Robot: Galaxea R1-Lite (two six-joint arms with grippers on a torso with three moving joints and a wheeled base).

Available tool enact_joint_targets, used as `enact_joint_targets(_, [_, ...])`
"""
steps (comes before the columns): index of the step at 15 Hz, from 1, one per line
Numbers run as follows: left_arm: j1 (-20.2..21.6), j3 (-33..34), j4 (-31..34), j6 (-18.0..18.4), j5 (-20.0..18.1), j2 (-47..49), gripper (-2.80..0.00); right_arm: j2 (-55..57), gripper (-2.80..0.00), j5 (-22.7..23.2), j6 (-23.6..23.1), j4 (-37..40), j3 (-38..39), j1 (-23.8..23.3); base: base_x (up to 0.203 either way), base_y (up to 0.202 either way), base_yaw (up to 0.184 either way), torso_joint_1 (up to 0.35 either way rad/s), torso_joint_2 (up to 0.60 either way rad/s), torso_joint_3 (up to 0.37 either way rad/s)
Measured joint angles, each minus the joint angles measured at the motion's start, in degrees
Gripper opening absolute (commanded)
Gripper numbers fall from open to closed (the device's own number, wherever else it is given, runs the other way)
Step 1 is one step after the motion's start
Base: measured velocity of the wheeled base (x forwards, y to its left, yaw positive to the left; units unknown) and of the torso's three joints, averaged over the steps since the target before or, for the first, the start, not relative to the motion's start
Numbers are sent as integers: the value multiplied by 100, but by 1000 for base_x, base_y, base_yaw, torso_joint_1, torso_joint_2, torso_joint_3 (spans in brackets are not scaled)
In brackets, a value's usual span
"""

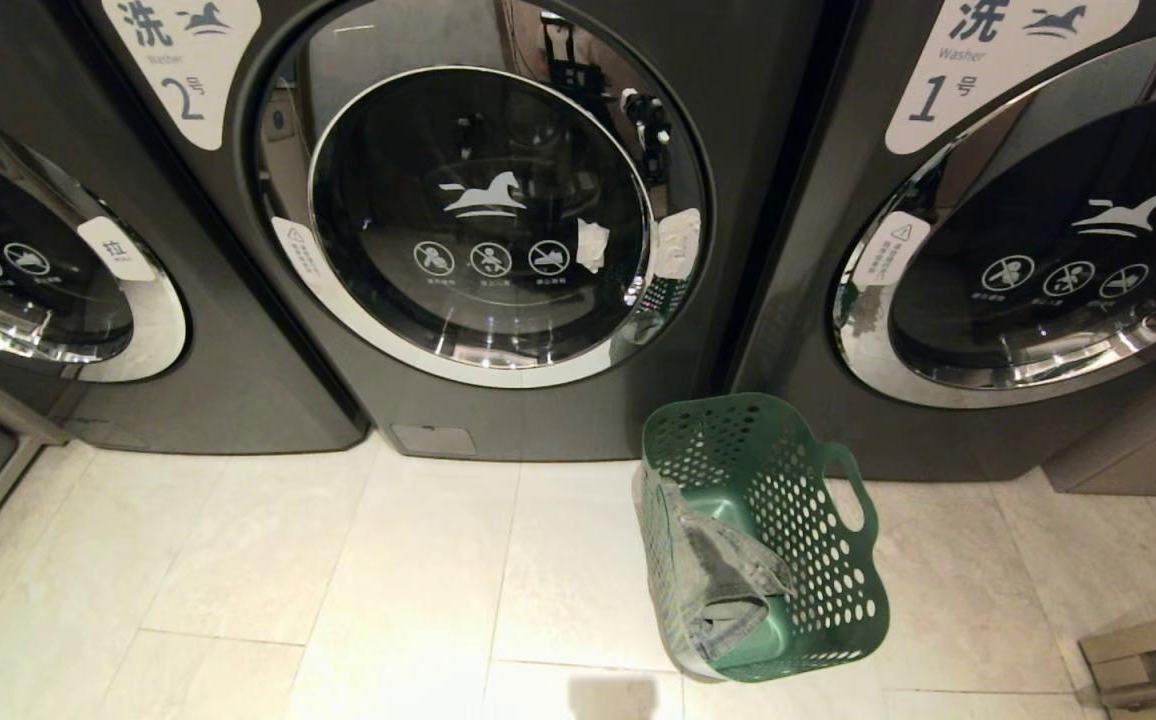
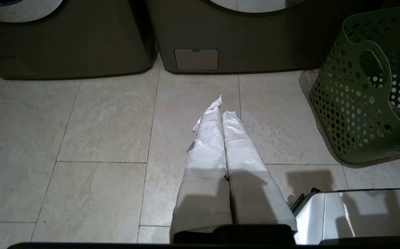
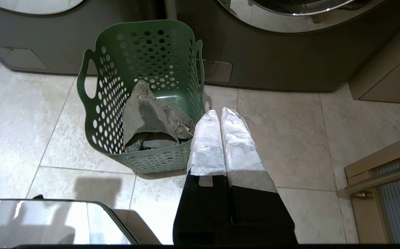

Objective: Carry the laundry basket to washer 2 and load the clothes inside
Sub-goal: Open the lid of the washing machine

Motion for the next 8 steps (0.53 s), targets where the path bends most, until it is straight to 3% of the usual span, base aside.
enact_joint_targets(8, [-1, 0, -1, 16, -5, 0, -280, 0, -280, 2, 3, 2, 0, 0, 0, 0, 0, 2, 1, 202])
